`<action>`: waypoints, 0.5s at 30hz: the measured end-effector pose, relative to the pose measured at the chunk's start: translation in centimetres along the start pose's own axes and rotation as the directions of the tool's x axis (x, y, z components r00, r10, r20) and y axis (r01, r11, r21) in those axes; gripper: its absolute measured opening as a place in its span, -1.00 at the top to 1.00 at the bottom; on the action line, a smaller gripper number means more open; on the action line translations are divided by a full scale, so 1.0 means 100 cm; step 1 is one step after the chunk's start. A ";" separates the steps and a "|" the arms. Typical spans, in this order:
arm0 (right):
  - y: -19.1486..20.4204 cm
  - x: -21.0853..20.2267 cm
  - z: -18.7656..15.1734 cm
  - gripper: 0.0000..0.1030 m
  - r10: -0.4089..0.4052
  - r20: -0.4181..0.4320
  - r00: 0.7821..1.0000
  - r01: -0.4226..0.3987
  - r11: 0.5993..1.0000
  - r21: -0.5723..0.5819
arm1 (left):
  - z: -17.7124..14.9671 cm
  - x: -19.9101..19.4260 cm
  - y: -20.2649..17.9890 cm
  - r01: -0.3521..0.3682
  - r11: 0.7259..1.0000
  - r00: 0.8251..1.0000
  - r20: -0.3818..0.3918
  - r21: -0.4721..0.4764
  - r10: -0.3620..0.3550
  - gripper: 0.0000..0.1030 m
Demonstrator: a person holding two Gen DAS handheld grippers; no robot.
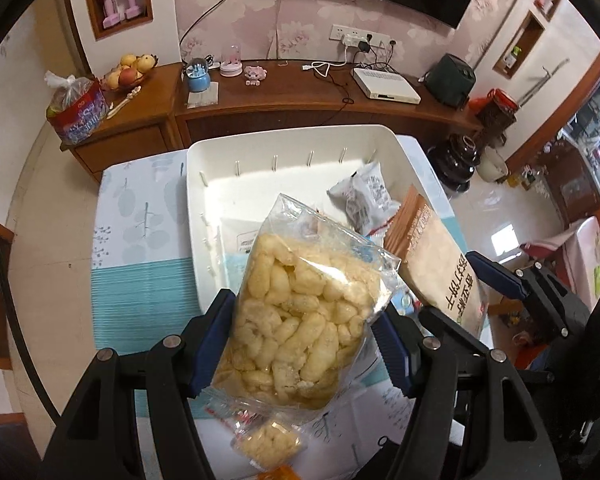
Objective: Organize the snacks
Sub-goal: 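Lift both held snacks and carry them over the white box, then open both tools to drop the snacks into the white box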
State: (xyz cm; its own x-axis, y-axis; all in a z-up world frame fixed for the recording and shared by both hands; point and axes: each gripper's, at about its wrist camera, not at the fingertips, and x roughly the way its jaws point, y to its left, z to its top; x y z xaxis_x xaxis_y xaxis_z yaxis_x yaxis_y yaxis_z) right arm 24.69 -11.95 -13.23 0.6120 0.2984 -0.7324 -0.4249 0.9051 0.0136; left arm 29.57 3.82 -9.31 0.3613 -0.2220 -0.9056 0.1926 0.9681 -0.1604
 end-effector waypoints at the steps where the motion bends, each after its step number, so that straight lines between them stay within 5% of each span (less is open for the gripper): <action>1: -0.001 0.003 0.000 -0.14 -0.002 0.006 1.000 0.002 1.000 0.001 | 0.002 0.003 0.001 0.001 1.000 1.000 -0.003 -0.005 -0.001 -0.29; 15: -0.017 0.050 -0.001 -0.15 -0.032 0.086 0.996 0.035 0.999 -0.026 | 0.020 0.051 0.016 0.053 0.990 0.998 0.024 -0.131 -0.050 -0.30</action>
State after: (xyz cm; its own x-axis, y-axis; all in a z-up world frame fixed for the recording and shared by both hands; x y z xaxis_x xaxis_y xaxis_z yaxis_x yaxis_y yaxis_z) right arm 28.43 -12.01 -16.99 0.6807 0.2940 -0.6710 -0.4209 0.9066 -0.0297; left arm 33.52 3.97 -13.46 0.3734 -0.2730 -0.8866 0.0907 0.9619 -0.2580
